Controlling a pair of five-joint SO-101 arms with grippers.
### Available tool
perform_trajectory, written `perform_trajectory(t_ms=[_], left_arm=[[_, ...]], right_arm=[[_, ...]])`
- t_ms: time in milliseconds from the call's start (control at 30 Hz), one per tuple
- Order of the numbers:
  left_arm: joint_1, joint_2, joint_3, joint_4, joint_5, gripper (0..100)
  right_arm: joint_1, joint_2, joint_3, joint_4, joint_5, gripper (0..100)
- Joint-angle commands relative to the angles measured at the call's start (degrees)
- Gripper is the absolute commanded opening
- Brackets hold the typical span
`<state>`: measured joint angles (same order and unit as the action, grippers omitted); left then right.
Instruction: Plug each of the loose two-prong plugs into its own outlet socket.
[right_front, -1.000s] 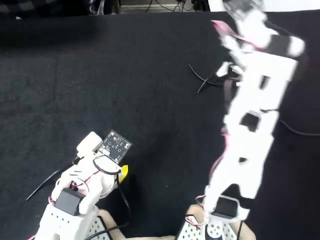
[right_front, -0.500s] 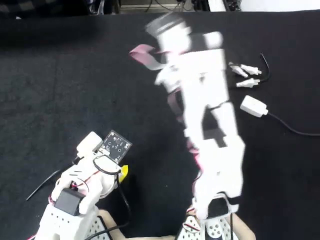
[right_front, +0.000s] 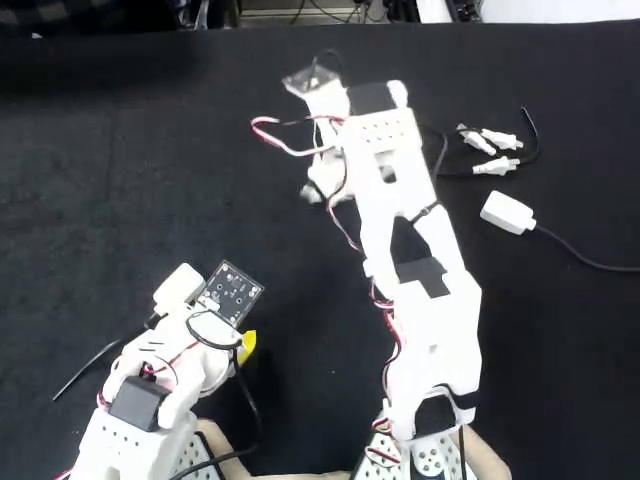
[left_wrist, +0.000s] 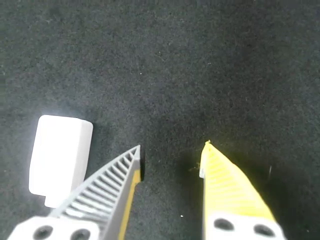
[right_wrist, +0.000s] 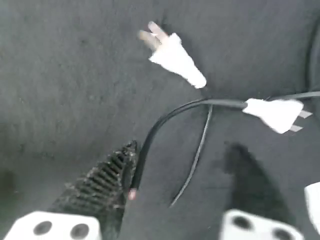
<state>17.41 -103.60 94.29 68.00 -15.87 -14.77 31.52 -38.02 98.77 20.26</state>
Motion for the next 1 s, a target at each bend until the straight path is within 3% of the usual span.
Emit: perform_trajectory(t_ms=[0, 267, 633, 800, 967], left_arm=[[-0.4, -0.4, -0.6, -1.1, -0.7, 20], [-0.5, -0.4, -0.6, -1.1, -0.7, 20], [-0.5, -0.4, -0.7, -1.1, -0.7, 20], [-0.5, -0.4, -0.7, -2.9, -0.4, 20], [-1.3, 0.2, -2.2, -6.2, -0.3, 20]], right_arm=[[2.2, -5.2, -8.6, 2.4, 1.4, 43.0], [17.1, -16.7, -6.2, 2.4, 2.6, 39.6], [41.6, -32.0, 31.4, 2.0, 21.6, 37.8], [48.3, -33.3, 49.2, -1.3, 29.9, 37.8], [50.6, -33.2, 64.3, -11.8, 31.1, 37.8]])
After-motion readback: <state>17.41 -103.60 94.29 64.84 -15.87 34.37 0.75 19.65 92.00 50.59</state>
